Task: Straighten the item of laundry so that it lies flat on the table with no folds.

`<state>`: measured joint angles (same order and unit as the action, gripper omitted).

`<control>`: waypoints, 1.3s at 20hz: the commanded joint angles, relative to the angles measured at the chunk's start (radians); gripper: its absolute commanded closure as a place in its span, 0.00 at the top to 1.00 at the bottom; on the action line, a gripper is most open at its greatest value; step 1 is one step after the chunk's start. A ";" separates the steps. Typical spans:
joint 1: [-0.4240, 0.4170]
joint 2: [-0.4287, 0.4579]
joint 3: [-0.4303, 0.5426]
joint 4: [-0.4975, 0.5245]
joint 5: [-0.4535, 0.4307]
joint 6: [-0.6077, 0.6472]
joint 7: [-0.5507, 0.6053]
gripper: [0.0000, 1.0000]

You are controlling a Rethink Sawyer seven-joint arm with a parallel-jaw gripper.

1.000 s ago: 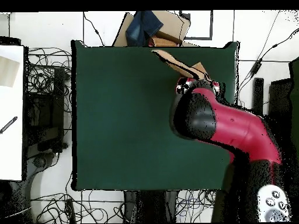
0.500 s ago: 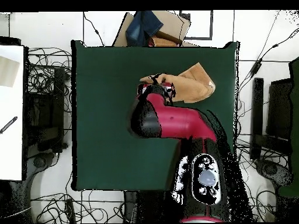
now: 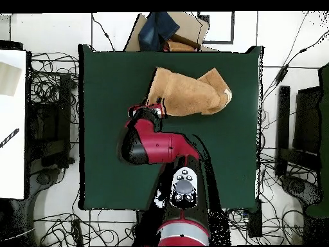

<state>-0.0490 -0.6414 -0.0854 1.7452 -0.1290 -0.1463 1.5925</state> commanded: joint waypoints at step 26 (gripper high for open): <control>-0.383 0.061 0.313 -0.149 0.056 0.462 -0.060 1.00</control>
<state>-0.3512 -0.6413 0.0397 1.7641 -0.0645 0.1229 1.5947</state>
